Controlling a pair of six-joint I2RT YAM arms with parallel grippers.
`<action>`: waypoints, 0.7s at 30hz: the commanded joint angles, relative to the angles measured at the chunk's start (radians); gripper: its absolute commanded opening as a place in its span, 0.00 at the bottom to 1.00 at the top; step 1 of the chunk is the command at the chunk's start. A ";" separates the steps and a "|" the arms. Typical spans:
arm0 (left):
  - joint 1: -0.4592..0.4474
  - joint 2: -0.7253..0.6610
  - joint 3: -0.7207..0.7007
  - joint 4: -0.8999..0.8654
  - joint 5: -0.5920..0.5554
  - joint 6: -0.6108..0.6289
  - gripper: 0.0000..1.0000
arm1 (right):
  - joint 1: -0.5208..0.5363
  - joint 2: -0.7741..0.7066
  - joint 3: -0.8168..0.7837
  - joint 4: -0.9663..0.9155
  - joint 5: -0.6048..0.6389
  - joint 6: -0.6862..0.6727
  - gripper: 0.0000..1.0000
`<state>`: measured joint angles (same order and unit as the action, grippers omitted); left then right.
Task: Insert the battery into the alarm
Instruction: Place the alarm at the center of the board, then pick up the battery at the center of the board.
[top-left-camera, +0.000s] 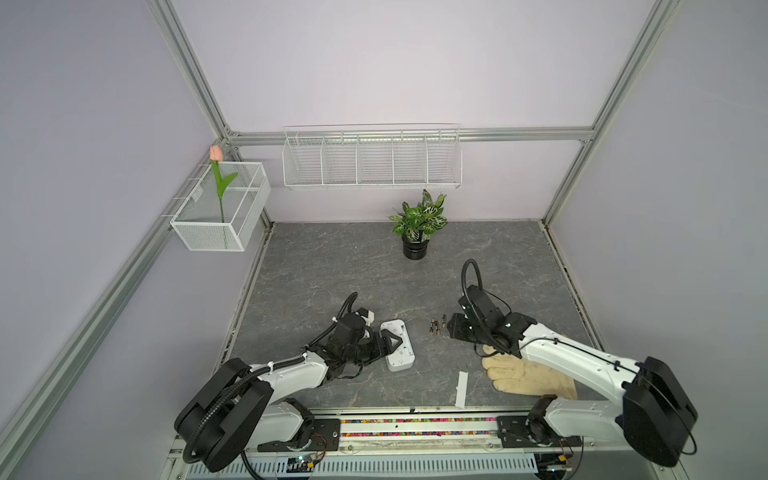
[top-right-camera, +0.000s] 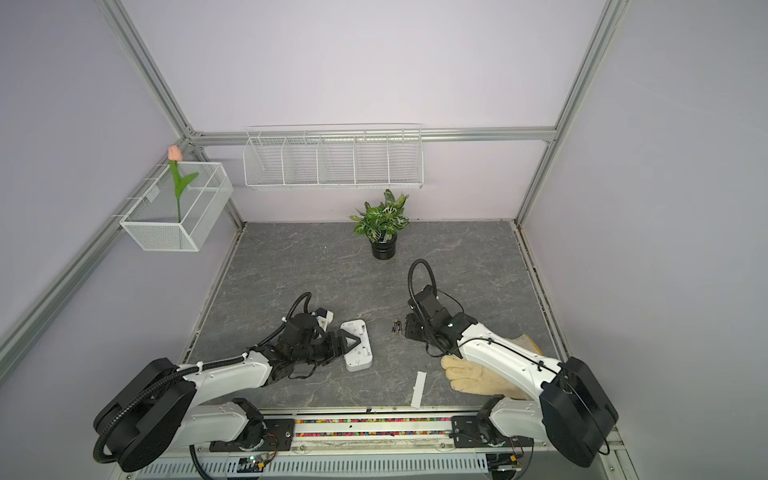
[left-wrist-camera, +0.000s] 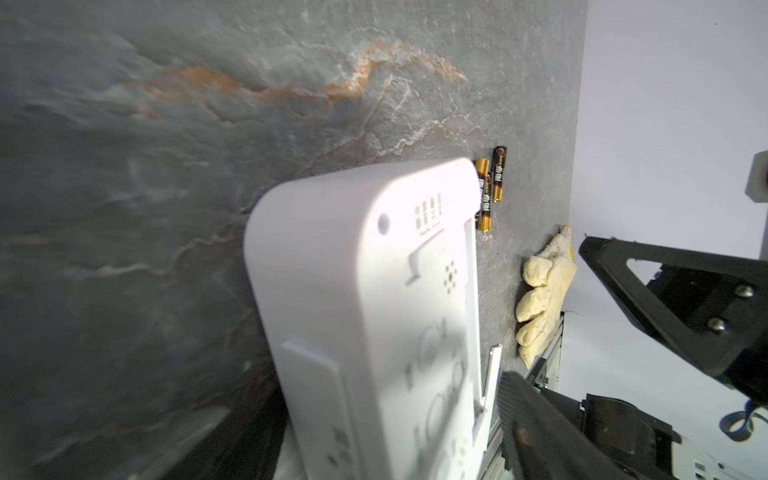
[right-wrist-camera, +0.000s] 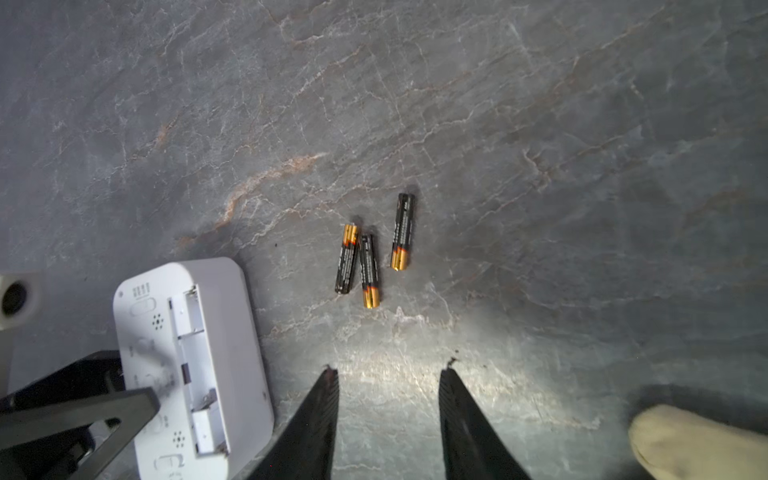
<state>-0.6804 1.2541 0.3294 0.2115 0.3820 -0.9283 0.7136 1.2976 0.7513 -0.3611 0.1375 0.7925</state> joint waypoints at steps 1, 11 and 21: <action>0.005 -0.046 0.032 -0.102 -0.054 0.038 0.83 | -0.015 0.063 0.042 0.002 0.020 -0.053 0.40; 0.007 -0.195 0.035 -0.233 -0.166 0.038 0.83 | -0.028 0.242 0.149 -0.004 0.041 -0.077 0.33; 0.007 -0.312 0.023 -0.305 -0.227 0.033 0.82 | -0.047 0.376 0.226 -0.019 0.061 -0.097 0.31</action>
<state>-0.6796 0.9630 0.3367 -0.0631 0.1940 -0.9035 0.6796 1.6451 0.9512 -0.3592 0.1829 0.7170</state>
